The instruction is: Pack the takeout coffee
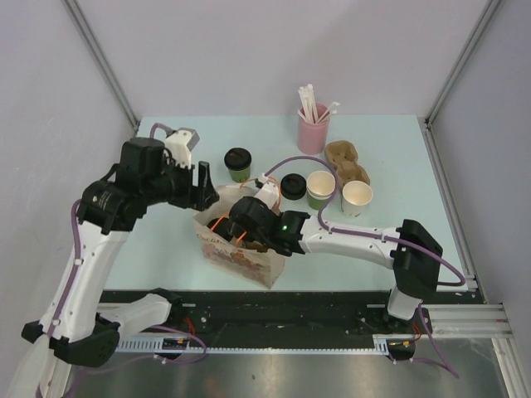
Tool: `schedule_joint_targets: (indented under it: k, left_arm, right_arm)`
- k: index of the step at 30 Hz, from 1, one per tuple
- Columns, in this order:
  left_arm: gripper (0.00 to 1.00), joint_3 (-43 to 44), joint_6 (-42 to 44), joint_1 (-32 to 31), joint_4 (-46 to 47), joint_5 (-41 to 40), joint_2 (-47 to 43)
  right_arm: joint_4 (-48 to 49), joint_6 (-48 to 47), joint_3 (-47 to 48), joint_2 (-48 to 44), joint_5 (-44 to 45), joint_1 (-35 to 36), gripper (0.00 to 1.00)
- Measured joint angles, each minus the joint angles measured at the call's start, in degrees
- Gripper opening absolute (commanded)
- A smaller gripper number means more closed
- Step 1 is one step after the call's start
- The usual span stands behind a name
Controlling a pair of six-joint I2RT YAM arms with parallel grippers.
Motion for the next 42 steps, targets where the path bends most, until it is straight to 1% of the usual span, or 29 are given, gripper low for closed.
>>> schedule_joint_targets:
  k: [2,4,5,7,9,11,12,13,15,16,17,21,25,29,33,37,42]
  left_arm:
    - [0.72,2.0,0.3,1.2,0.2,0.3,2.1]
    - [0.73,1.9,2.1,2.1,-0.1,1.2,3.8]
    - [0.76,1.0,3.3,2.4,-0.1,1.8,4.4]
    - [0.77,-1.7,6.4,2.7,-0.3,3.1,5.0]
    - [0.75,-4.2,9.0,2.7,-1.3,3.9,5.1]
    - [0.60,-5.8,11.1,2.7,-2.3,4.1,5.6]
    - [0.51,-6.0,11.6,2.7,-2.4,4.0,5.9]
    - [0.34,-6.1,12.1,2.7,-2.6,3.9,6.3]
    - [0.16,-6.1,12.8,2.7,-2.5,3.6,7.0]
    - [0.04,-6.4,13.4,2.8,-2.3,3.4,7.1]
    - [0.01,-6.8,13.8,2.8,-2.3,3.4,6.9]
    - [0.00,-9.3,13.9,2.9,-2.1,4.2,3.8]
    - [0.01,-11.6,12.3,2.9,-1.9,5.1,-2.9]
    - [0.00,-14.7,10.1,2.9,0.1,4.9,-10.1]
    - [0.01,-18.2,7.3,2.9,3.4,3.7,-14.4]
    - [0.00,-20.9,4.2,2.9,6.0,3.1,-14.9]
    - [0.00,-21.6,2.0,2.9,7.4,1.1,-13.6]
  right_arm:
    - [0.0,-1.4,0.0,0.0,-0.2,0.5,0.00]
    - [0.0,-2.4,0.0,0.0,-0.4,0.6,0.00]
    - [0.0,-2.9,0.0,0.0,-0.6,0.6,0.00]
    - [0.0,-4.0,0.0,0.0,-1.2,0.6,0.00]
    - [0.3,-5.2,0.0,0.0,-2.2,0.5,0.00]
    - [0.9,-6.7,0.0,0.0,-3.7,0.4,0.00]
    - [1.3,-7.5,0.0,0.0,-4.3,0.4,0.00]
    - [1.6,-8.0,0.0,0.1,-5.0,0.4,0.00]
    - [2.4,-9.4,0.0,0.2,-6.5,0.4,0.00]
    - [2.7,-10.0,0.0,0.3,-7.0,0.4,0.00]
    - [2.8,-10.6,0.0,0.4,-7.5,0.3,0.00]
    - [3.5,-11.9,0.0,0.5,-8.8,0.0,0.00]
    - [5.2,-11.5,0.0,0.3,-9.3,-0.6,0.00]
    - [5.3,-8.7,-0.3,-1.1,-7.8,-0.2,0.00]
    - [4.4,-2.7,-1.1,-2.2,-4.6,1.1,0.00]
    - [5.7,0.6,-1.8,-2.1,-2.8,2.0,0.00]
    - [7.0,2.4,-1.8,-0.3,-2.4,1.8,0.00]
